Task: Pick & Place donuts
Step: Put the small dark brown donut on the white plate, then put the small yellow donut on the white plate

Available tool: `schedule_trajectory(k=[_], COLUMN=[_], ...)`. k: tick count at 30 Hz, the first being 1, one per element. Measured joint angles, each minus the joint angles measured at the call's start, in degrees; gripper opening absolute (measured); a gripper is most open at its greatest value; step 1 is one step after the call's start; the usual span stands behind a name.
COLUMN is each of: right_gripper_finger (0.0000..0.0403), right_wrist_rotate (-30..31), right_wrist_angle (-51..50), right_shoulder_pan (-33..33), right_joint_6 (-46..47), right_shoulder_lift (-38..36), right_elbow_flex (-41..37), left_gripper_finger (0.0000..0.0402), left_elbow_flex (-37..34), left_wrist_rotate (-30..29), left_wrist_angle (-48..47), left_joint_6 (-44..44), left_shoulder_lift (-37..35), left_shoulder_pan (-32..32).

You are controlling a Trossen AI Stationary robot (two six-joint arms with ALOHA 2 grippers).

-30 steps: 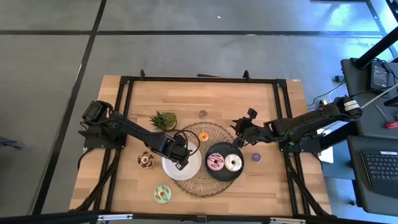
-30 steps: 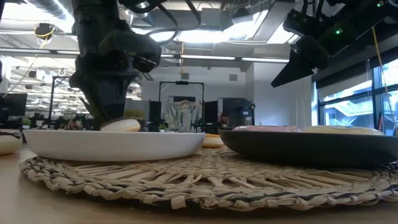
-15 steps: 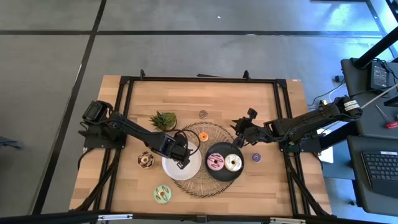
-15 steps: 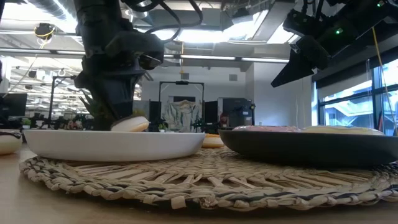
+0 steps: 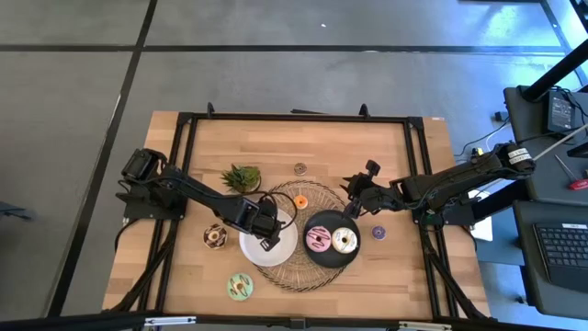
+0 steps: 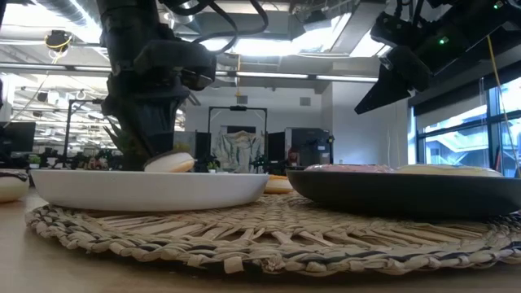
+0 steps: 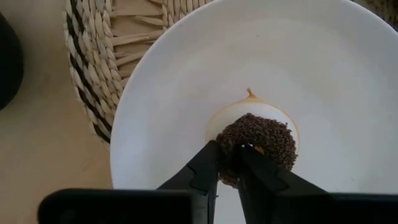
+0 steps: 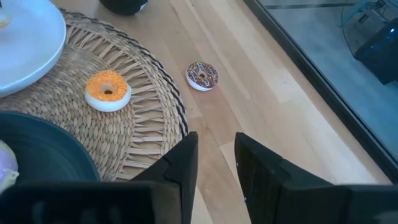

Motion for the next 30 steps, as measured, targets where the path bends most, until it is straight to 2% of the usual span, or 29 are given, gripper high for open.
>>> schedule_trajectory(k=[5, 19, 24, 26, 30], right_gripper_finger=[0.0108, 0.0108, 0.0108, 0.0108, 0.0108], right_wrist_rotate=[0.0, -0.6, -0.6, -0.6, -2.6], right_wrist_angle=[0.0, -0.3, 0.7, 2.5, 5.7], right_shoulder_pan=[0.0, 0.0, 0.0, 0.0, 0.0], right_joint_6=[1.5, 4.3, 4.5, 5.8, 5.5], right_shoulder_lift=[0.0, 0.0, 0.0, 0.0, 0.0], right_elbow_flex=[0.0, 0.0, 0.0, 0.0, 0.0], left_gripper_finger=[0.006, 0.0128, 0.0143, 0.0146, 0.015], left_elbow_flex=[0.0, 0.0, 0.0, 0.0, 0.0], left_wrist_rotate=[2.1, 1.8, 2.3, -0.3, -10.3], left_wrist_angle=[0.0, -0.3, -2.0, -2.0, 0.7], left_joint_6=[2.1, 4.5, 5.8, 6.6, 13.1], left_shoulder_lift=[0.0, -0.1, -2.5, -4.7, -8.9], left_shoulder_pan=[0.0, 0.0, 0.0, -0.7, -3.0])
